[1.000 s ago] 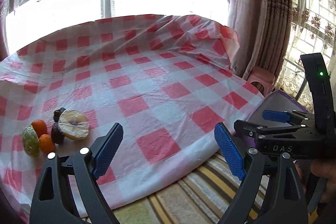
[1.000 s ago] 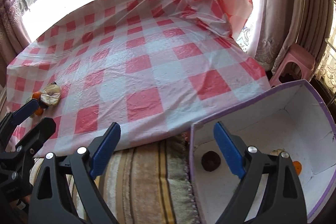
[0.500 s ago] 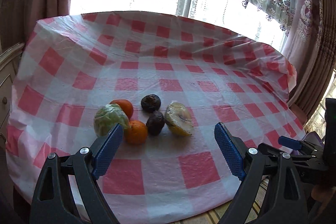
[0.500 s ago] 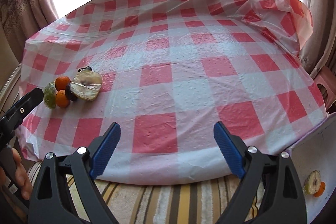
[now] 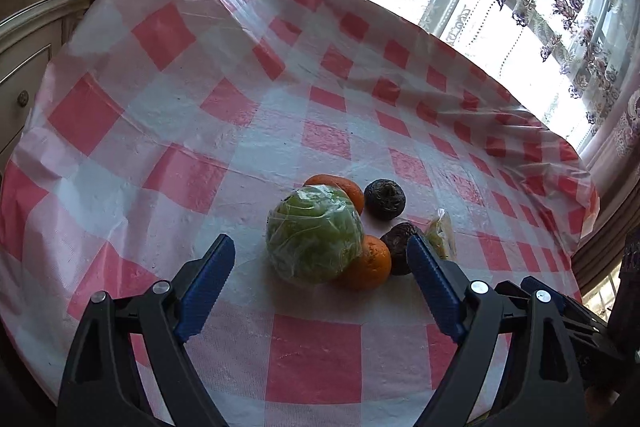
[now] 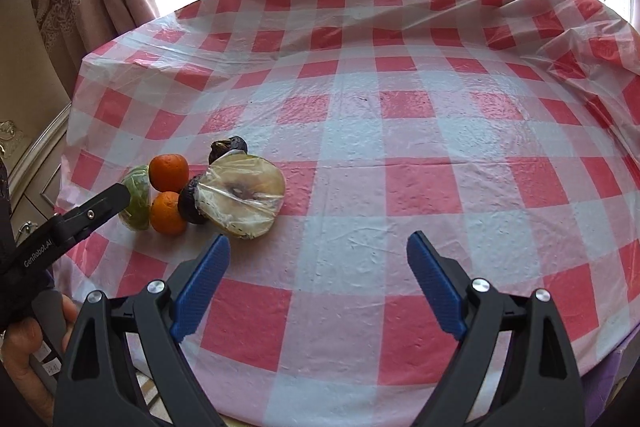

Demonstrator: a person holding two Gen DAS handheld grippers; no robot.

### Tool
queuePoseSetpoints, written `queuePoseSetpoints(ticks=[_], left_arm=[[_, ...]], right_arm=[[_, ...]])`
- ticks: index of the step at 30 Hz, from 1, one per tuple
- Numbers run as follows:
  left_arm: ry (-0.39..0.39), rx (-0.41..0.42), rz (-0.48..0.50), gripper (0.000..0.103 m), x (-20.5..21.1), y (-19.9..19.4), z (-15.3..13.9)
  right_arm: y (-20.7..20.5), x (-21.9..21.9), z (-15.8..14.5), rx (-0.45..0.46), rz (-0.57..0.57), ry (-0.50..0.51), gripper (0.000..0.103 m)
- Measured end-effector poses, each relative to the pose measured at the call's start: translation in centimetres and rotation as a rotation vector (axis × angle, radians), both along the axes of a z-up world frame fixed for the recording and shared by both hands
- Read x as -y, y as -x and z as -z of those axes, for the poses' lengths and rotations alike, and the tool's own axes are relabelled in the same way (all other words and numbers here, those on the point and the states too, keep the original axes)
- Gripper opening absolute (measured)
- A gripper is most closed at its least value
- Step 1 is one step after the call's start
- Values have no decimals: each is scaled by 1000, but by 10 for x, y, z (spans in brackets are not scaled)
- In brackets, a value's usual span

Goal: Organize fruits
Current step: 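Close the left gripper on the bagged cabbage while the right gripper grasps another bagged pear half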

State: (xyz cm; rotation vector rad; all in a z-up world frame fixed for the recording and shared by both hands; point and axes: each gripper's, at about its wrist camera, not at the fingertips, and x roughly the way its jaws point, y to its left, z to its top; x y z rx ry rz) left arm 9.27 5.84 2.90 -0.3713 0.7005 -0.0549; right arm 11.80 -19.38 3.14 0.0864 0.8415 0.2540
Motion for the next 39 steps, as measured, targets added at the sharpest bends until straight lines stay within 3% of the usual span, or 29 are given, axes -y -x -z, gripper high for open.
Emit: queuePoseSetpoints(ticks=[14, 22, 24, 26, 31, 39], left_arm=[[101, -37, -9, 83, -15, -19, 20], [124, -30, 12, 74, -15, -23, 24], [127, -32, 24, 68, -13, -24, 25], [129, -30, 38, 61, -12, -24, 25], [140, -21, 42, 59, -12, -22, 27], [143, 7, 33, 59, -13, -14, 26]], right_arm=[[-36, -41, 9, -15, -86, -123, 90], [-52, -43, 21, -60, -92, -181, 90], [-55, -43, 23, -69, -96, -202, 89], [-55, -43, 24, -71, -103, -217, 87], [-53, -42, 25, -70, -121, -248, 80], [-46, -36, 25, -62, -139, -291, 61]])
